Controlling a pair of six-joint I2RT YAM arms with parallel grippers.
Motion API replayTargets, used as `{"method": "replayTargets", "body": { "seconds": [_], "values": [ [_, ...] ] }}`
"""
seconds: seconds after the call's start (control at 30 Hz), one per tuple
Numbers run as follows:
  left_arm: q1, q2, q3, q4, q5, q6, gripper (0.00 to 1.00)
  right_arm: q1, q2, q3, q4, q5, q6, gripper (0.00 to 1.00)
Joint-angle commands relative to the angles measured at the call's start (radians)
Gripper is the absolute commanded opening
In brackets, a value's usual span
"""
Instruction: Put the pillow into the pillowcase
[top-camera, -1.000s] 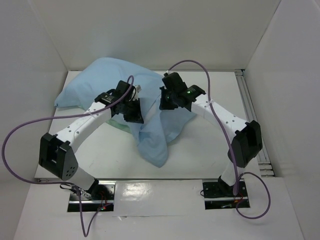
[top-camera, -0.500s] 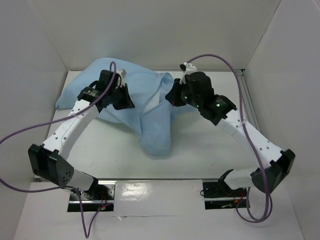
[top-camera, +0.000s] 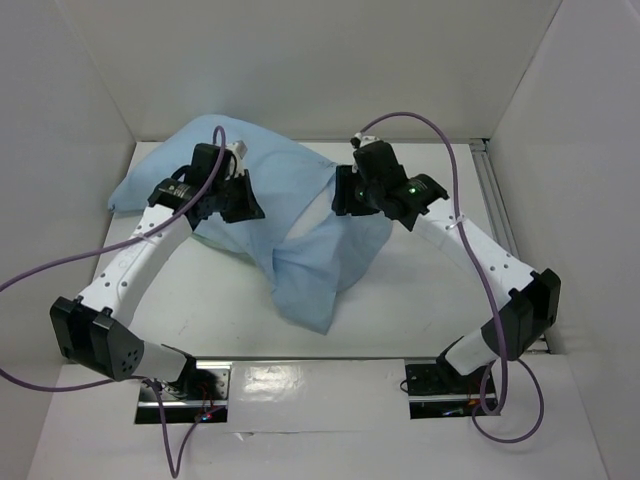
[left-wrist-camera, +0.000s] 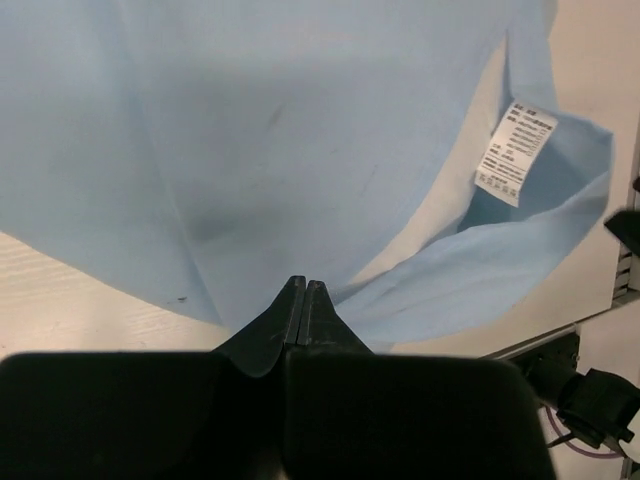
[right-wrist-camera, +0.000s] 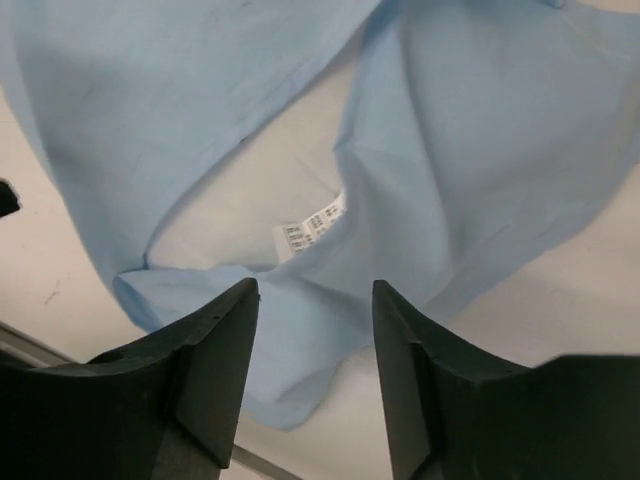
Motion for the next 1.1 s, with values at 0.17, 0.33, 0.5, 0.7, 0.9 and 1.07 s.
{"method": "replayTargets", "body": {
  "seconds": [0.17,0.33,0.5,0.7,0.9,1.07],
  "values": [
    [0.114,-0.058,-0.047,-0.052,-0.104,0.004,0.81,0.11,-0.086,-0.052,-0.068,-0.029,0.019,0.93],
    [0.152,0.005,-0.09,0.008,0.07,0.033,1.0,0.223,-0.085,-0.157,-0.131,-0.03,0.028,0.96],
    [0.065,0.074,-0.101,0.094,0.21,0.013,0.93,0.248,-0.056,-0.189,-0.094,-0.019,0.076,0.9],
    [0.033,0.15,-0.078,0.134,0.263,0.014,0.46,0.196,-0.007,-0.151,0.047,0.067,0.071,0.73],
    [0.033,0.191,-0.011,0.109,0.254,0.014,0.0,0.139,0.07,-0.024,0.118,0.073,0.019,0.2],
    [0.033,0.145,0.043,0.109,0.235,0.005,0.0,0.139,0.083,0.092,0.167,0.082,-0.03,0.0]
  ]
}}
